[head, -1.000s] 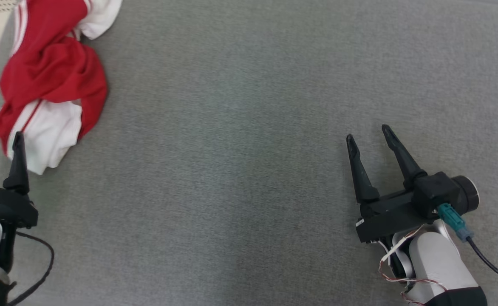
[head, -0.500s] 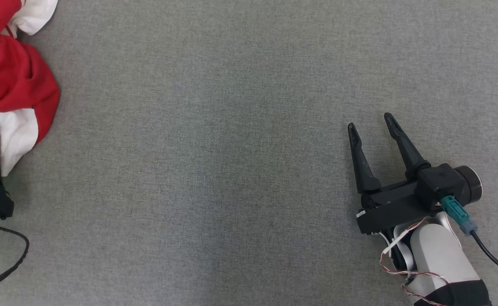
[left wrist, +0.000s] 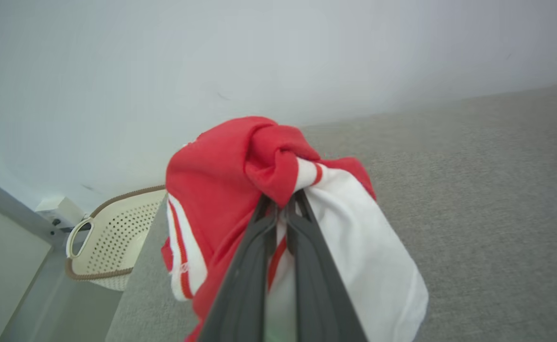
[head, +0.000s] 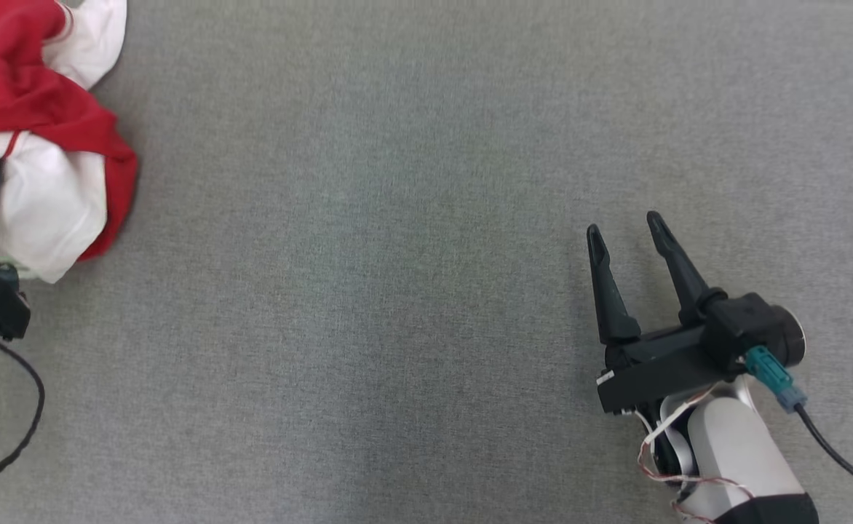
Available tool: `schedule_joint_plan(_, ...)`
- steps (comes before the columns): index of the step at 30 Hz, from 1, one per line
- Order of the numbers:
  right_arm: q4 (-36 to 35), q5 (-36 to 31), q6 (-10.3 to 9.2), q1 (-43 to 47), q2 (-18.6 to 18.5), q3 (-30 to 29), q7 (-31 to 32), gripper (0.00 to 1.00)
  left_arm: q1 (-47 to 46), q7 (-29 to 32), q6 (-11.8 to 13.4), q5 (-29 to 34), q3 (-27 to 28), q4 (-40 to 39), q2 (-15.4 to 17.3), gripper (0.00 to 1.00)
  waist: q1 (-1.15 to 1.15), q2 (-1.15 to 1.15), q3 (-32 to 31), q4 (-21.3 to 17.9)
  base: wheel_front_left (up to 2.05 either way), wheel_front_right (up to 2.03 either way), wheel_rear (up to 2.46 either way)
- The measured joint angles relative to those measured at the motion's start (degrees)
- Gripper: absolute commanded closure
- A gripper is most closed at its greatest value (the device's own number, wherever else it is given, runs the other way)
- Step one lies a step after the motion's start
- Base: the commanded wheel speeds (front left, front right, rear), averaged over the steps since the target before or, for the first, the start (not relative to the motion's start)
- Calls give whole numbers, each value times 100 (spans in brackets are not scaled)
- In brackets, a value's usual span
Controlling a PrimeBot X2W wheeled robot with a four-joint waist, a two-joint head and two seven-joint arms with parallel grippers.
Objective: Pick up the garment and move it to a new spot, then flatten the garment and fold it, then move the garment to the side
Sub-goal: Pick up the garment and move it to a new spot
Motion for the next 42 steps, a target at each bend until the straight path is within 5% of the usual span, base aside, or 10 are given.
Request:
schedule_joint_plan(5, 33, 53, 0, 87, 74, -40, 0, 0, -255, 60, 0, -136, -643, -700, 315, 100, 0, 0, -183, -63, 0, 0, 0)
schedule_joint_plan(12, 93, 153, 0, 193, 166, -92, -1, 0, -437, 125, 0, -229, -1272, -1360, 215, 100, 0, 0, -332, -299, 0, 0, 0)
schedule_joint_plan(29, 156, 255, 0, 302, 258, -42, 0, 0, -240, 25, 1, -221, -2354, -867, -1486, 100, 0, 0, -553, -1532, 0, 0, 0)
schedule_joint_plan(42, 132, 543, 0, 328, 261, 143, 0, 0, -393, 0, 0, -51, -2672, -516, -2067, 100, 0, 0, -620, -2638, 0, 0, 0)
